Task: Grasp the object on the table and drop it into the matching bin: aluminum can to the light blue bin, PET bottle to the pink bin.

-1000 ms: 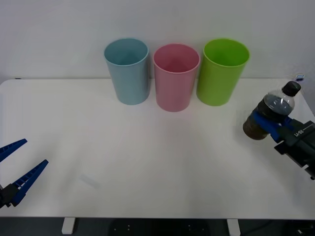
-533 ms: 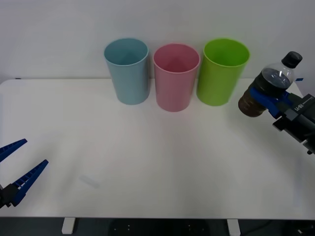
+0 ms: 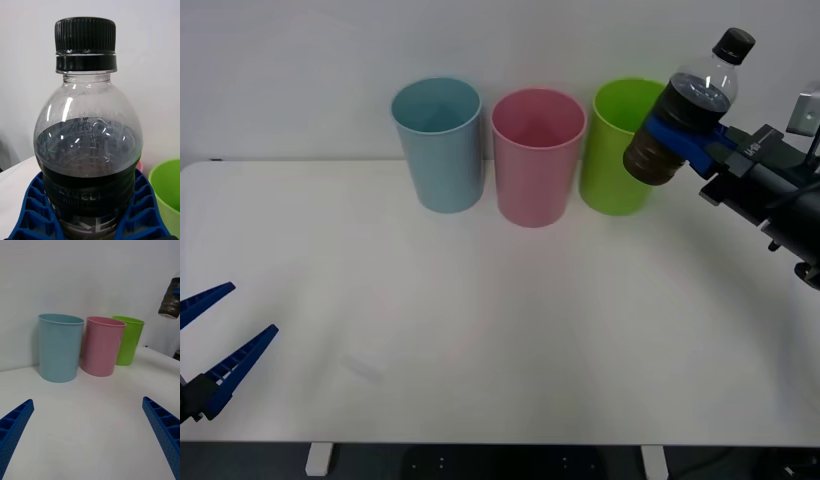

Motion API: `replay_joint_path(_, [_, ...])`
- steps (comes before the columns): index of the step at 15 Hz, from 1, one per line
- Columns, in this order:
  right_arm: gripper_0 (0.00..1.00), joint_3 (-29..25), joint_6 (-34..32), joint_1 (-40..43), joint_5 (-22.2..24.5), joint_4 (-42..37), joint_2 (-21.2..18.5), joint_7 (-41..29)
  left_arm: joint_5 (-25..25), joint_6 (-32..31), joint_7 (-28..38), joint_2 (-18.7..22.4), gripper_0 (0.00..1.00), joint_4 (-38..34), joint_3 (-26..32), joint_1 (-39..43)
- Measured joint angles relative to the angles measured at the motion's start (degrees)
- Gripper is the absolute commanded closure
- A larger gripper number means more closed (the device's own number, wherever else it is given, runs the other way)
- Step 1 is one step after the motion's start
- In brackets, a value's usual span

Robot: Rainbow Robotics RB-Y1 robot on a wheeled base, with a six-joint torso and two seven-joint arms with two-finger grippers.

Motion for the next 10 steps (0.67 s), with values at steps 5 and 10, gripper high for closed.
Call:
replay_joint_path(5, [1.00, 5.62, 0.03, -13.82, 0.34, 12.46, -0.07, 1.35, 0.00, 0.00, 0.00, 0.00, 0.00, 0.00, 0.00, 0.00])
replay_joint_path(10, [1.00, 8.60, 0.02, -26.29, 5.66, 26.39, 2.85, 4.04, 0.00, 0.00, 0.00, 0.00, 0.00, 0.00, 0.00, 0.00])
